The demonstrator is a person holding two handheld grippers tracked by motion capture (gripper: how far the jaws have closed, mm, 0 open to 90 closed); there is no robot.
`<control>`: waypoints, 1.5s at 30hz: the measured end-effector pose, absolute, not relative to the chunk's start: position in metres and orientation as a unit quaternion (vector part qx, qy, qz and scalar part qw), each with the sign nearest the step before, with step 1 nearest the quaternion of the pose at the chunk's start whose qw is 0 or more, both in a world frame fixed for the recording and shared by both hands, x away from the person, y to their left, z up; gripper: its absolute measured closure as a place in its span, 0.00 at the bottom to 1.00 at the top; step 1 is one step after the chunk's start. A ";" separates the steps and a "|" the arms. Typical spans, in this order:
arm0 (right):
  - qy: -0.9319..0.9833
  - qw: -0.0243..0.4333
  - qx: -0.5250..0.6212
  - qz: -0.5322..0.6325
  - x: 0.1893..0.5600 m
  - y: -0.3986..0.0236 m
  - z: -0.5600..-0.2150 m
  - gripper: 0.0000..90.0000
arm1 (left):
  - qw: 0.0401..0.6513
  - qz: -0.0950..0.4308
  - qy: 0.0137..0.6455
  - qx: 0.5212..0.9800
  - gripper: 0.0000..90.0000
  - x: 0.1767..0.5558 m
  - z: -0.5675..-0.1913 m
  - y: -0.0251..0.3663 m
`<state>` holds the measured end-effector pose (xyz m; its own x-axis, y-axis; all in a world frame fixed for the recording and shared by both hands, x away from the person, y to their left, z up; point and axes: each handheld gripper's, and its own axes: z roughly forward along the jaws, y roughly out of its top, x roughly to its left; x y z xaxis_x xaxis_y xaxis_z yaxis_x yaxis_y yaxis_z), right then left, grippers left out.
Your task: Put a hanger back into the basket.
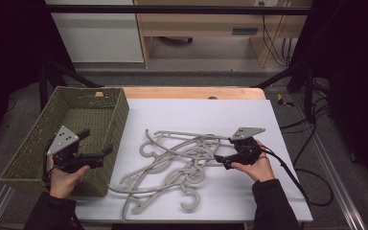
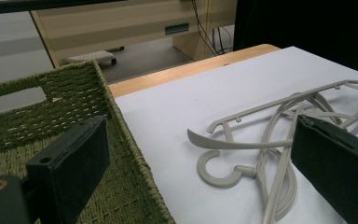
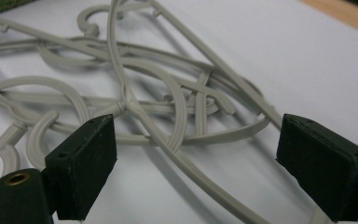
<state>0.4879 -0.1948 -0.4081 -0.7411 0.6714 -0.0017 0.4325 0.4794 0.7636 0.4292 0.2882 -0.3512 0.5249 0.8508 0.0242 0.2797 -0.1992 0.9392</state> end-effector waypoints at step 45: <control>0.923 0.073 0.245 0.287 0.511 -0.186 -0.441 0.90 | 0.495 0.287 0.376 0.729 0.05 0.428 -0.351 0.287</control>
